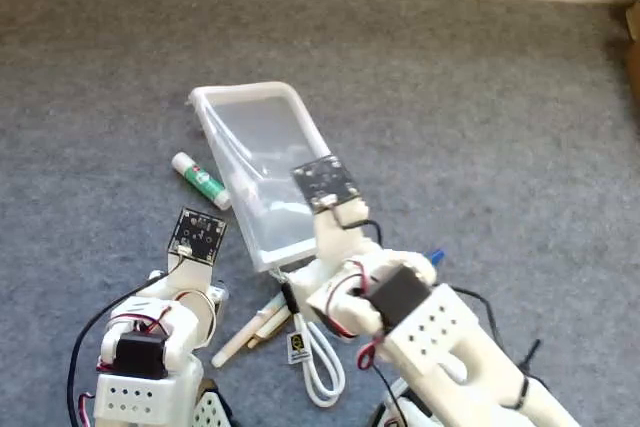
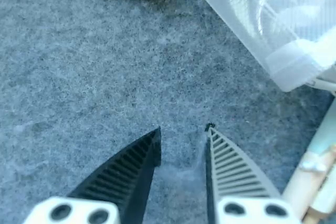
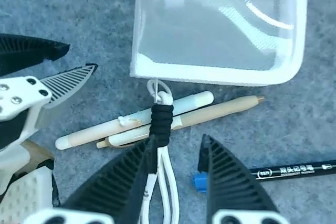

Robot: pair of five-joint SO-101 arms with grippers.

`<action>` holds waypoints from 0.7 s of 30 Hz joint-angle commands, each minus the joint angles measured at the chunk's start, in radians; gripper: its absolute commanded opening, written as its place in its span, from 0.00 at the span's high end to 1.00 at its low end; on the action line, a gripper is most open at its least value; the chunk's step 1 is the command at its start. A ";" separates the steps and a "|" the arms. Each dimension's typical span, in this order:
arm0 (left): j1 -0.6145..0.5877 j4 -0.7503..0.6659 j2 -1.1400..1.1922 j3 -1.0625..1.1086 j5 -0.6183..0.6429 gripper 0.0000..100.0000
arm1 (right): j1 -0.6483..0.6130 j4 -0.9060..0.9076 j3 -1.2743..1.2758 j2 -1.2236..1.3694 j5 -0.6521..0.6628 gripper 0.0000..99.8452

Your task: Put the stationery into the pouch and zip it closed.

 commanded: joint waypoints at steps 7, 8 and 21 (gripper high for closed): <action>-0.007 0.006 -0.005 0.021 0.008 0.86 | -0.125 -0.243 0.099 0.114 -0.012 0.87; -0.007 0.006 -0.005 0.021 0.008 0.86 | -0.127 -0.280 0.124 0.119 -0.012 0.87; -0.007 0.006 -0.005 0.021 0.008 0.86 | -0.125 -0.377 0.209 0.125 -0.012 0.87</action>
